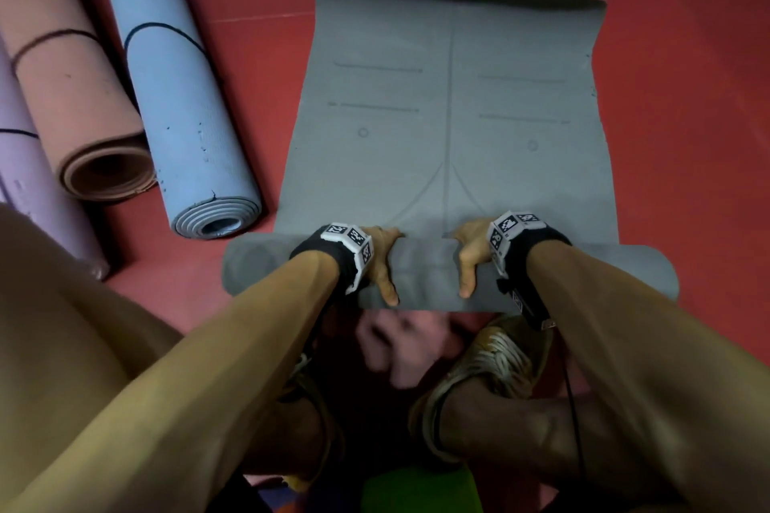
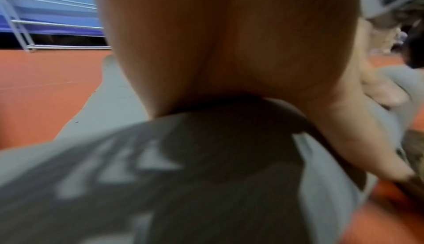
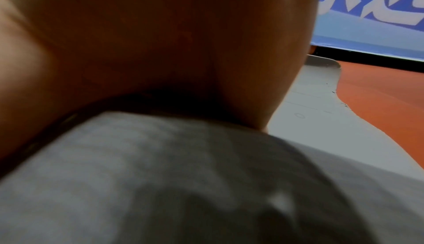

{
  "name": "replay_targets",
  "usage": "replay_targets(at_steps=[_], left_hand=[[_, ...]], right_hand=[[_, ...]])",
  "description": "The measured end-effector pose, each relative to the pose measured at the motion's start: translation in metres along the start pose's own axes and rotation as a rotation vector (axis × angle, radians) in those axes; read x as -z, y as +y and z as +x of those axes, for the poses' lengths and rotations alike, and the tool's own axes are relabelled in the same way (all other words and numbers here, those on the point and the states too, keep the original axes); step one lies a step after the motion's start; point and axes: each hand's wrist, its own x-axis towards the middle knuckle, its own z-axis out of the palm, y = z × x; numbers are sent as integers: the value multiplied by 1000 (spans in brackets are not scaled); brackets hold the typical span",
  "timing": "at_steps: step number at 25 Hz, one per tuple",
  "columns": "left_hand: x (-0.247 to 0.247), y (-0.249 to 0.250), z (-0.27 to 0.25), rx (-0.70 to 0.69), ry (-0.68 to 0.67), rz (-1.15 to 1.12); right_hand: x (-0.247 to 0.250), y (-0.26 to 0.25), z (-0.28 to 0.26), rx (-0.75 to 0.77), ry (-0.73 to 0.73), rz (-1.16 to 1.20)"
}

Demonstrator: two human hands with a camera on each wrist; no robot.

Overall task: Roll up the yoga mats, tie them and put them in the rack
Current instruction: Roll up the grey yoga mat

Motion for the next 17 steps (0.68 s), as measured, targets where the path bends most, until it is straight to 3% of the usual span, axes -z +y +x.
replay_targets(at_steps=[4, 11, 14, 17], left_hand=[[-2, -1, 5, -2, 29, 16], [26, 2, 6, 64, -140, -93], [29, 2, 7, 58, -186, -124], [19, -2, 5, 44, -143, -171]], right_hand=[[1, 1, 8, 17, 8, -11], [-35, 0, -13, 14, 307, -299], [-28, -4, -13, -1, 288, -268], [-12, -6, -7, 4, 185, -218]])
